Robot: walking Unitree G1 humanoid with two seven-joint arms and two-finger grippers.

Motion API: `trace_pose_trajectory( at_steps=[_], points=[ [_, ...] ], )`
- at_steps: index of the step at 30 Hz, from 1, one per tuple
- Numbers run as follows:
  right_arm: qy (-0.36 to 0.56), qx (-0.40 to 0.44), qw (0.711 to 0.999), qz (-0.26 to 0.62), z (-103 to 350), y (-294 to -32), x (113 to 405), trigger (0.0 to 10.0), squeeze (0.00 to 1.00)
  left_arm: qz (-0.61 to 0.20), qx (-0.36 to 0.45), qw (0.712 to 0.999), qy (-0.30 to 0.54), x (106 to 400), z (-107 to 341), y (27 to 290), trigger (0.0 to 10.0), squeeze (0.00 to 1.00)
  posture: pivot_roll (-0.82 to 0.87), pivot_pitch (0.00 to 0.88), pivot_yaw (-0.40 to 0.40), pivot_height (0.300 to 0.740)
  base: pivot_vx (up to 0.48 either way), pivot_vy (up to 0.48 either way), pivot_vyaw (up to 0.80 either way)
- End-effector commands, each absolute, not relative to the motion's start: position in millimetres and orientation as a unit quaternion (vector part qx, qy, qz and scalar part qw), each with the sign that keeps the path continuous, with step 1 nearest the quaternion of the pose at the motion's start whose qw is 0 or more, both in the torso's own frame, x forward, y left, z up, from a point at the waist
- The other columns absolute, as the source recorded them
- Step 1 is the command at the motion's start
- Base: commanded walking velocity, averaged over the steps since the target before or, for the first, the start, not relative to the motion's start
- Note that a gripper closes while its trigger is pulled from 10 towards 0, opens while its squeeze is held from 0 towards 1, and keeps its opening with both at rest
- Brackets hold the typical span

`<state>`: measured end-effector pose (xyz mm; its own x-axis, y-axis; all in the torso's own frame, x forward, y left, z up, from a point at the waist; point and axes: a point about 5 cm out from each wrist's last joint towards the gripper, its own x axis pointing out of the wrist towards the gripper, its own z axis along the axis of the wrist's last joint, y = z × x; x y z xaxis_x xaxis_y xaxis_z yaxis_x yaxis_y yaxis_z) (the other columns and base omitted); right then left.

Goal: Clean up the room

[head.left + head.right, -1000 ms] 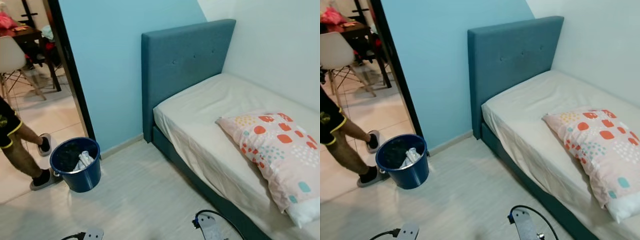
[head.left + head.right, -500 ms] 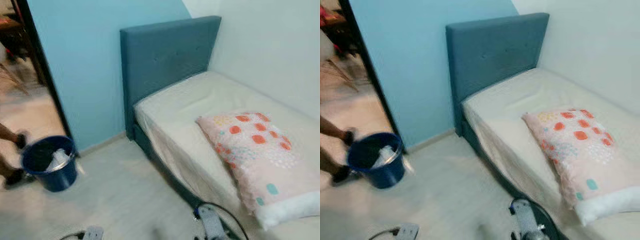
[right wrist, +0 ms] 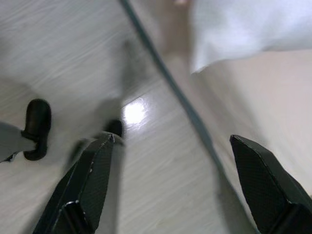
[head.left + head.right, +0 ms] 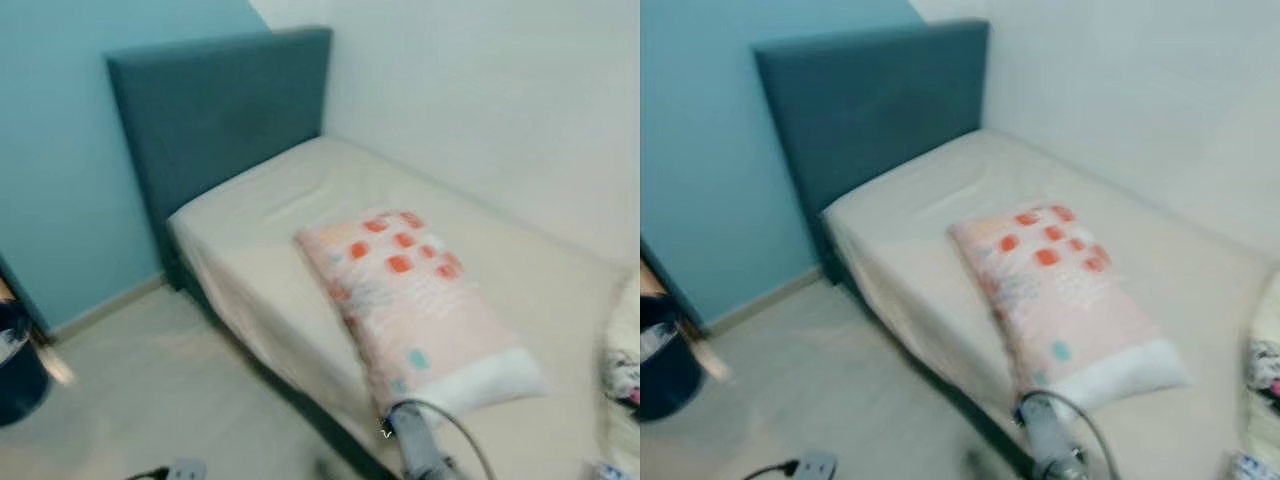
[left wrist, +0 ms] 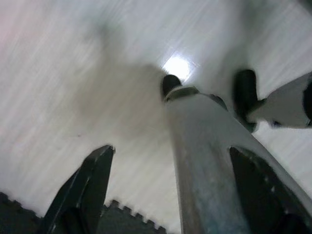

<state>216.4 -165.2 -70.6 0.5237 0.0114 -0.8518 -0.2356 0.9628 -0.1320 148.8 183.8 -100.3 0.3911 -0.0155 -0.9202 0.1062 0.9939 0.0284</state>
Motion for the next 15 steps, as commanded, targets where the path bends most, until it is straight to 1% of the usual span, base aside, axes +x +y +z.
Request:
trace_pose_trajectory(
  at_steps=[1, 7, 9, 11, 15],
  points=[
    [0.486, -0.115, 0.864, 0.06, -71, -173, 215, 10.0, 0.0, -0.042, 0.041, 0.818, 0.573, 137, -105, 182, 10.0, 0.0, -0.04, 0.055, -0.066, 0.74, 0.0, -0.48, 0.0],
    [0.478, -0.102, 0.87, 0.063, -70, -171, 216, 10.0, 0.0, -0.039, 0.041, 0.818, 0.573, 137, -105, 182, 10.0, 0.0, -0.05, 0.056, -0.065, 0.74, 0.0, -0.452, 0.0],
    [0.475, -0.097, 0.872, 0.065, -69, -169, 218, 10.0, 0.0, -0.036, 0.042, 0.818, 0.572, 137, -105, 182, 10.0, 0.0, -0.05, 0.055, -0.065, 0.74, 0.0, 0.0, 0.0],
    [0.457, -0.108, 0.877, 0.098, -67, -162, 222, 10.0, 0.0, -0.026, 0.028, 0.828, 0.56, 138, -104, 182, 10.0, 0.0, -0.05, 0.053, -0.064, 0.74, 0.0, 0.0, 0.0],
    [0.45, -0.106, 0.88, 0.111, -66, -158, 224, 10.0, 0.0, -0.026, 0.022, 0.834, 0.551, 139, -104, 181, 10.0, 0.0, -0.05, 0.053, -0.063, 0.74, 0.0, 0.0, 0.0]
  ],
)
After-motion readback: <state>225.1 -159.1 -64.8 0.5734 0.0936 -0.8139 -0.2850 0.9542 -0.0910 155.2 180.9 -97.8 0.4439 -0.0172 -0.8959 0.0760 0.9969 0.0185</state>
